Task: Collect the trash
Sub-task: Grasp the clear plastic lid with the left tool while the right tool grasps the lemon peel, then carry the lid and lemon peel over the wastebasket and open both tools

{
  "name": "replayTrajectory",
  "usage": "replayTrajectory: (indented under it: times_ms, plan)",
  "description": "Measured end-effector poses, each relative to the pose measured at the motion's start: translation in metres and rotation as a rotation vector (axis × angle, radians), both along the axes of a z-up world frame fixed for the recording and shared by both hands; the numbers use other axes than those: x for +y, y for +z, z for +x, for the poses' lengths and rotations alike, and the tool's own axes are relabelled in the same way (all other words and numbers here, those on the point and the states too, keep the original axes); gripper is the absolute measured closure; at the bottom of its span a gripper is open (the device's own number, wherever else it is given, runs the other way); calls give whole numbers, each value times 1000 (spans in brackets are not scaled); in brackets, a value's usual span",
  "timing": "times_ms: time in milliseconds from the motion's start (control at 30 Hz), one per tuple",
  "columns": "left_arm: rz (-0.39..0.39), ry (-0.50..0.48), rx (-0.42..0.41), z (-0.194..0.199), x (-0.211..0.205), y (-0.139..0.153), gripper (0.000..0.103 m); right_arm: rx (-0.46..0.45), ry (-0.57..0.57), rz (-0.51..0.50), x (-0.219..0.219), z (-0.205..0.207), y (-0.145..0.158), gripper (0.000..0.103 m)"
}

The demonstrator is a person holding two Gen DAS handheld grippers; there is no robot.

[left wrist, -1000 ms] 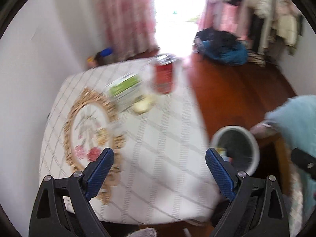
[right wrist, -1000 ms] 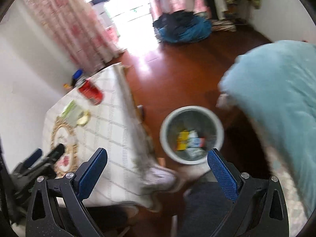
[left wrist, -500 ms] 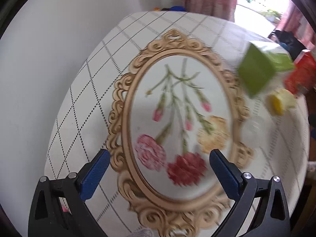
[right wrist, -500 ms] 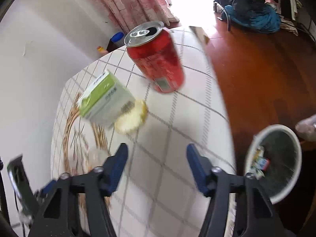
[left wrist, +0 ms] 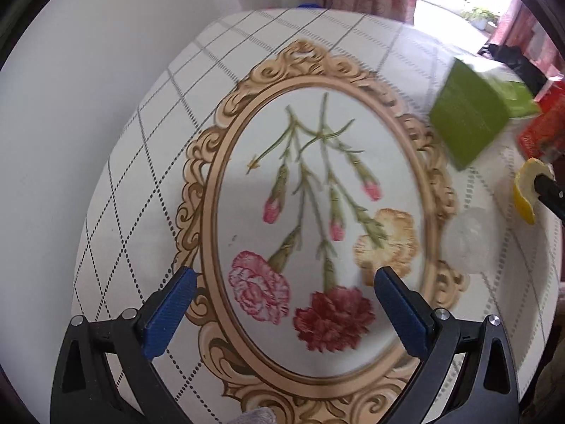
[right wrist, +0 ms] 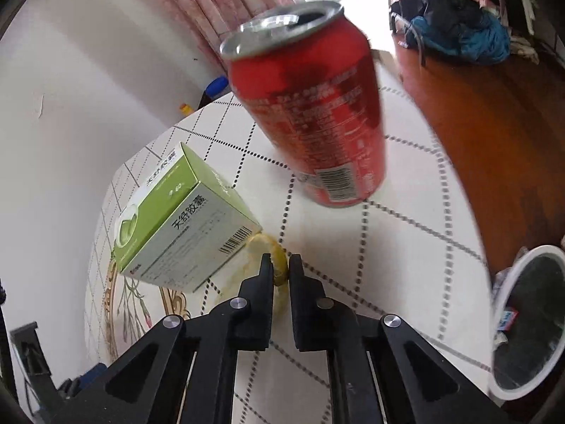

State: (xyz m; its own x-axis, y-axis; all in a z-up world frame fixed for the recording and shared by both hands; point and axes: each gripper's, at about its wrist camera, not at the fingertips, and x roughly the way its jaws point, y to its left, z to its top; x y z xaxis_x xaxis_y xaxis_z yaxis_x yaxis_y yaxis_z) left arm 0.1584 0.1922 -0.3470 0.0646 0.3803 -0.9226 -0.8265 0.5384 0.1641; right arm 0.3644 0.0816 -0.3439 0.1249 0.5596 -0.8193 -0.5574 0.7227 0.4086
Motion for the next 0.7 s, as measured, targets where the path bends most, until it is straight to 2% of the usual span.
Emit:
replayTrajectory:
  times_ms: [100, 167, 400, 433, 500, 533, 567, 700]
  plan:
    - [8, -68, -44, 6, -23, 15, 0, -50, -37, -61, -27, -2, 14, 95]
    - [-13, -106, -85, 14, -34, 21, 0, -64, -46, -96, -42, -4, 20, 95]
    - [-81, -194, -115, 65, -33, 6, 2, -27, -85, -143, -75, 5, 14, 95]
    - [-82, -205, -112, 69, -33, 5, 7, -19, -88, -148, -79, 7, 12, 95]
    - [-78, -217, -101, 79, -33, 2, 38, -10, -92, -157, -81, 9, 8, 95]
    - [-82, -219, -99, 81, -37, 3, 46, -5, -92, -161, -81, 9, 6, 95]
    - [-85, -221, -106, 81, -36, 3, 66, -2, -93, -163, -81, 9, 6, 95]
    - [-54, -233, -120, 81, -35, 11, 67, -7, -81, -165, -81, 7, 9, 95]
